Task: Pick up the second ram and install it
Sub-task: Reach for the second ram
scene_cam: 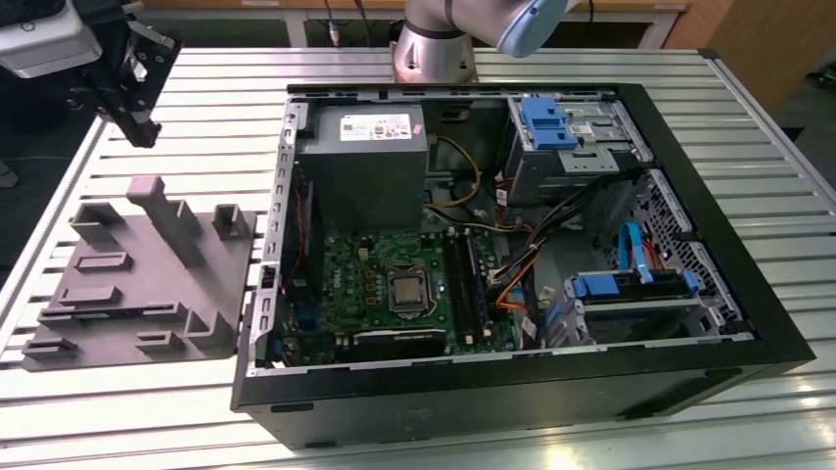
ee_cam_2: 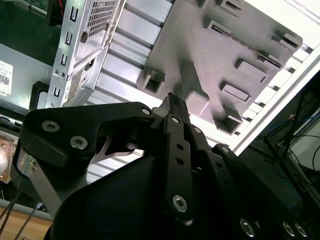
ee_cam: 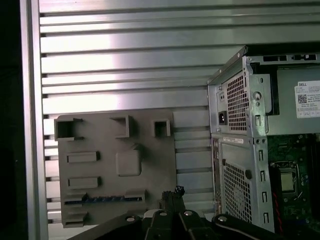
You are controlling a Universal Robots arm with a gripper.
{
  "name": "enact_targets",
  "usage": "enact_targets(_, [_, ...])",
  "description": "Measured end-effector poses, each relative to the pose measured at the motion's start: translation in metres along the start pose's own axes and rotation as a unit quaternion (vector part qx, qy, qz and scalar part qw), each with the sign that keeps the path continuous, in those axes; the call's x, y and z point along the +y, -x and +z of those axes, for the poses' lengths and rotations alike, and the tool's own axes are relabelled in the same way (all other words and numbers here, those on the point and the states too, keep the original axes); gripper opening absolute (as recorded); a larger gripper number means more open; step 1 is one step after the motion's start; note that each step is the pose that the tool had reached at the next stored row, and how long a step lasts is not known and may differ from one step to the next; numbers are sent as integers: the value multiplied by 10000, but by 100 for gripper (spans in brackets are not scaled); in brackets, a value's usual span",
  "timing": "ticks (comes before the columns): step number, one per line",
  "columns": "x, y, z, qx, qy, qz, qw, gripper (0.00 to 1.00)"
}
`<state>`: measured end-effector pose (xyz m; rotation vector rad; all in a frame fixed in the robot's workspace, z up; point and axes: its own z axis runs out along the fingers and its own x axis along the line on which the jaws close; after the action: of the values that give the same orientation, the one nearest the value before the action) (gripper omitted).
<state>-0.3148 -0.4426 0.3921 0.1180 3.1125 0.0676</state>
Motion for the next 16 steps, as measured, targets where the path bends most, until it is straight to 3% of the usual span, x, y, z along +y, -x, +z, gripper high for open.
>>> enact_targets(16, [-80, -106, -5, 0, 0, 0, 10000, 11])
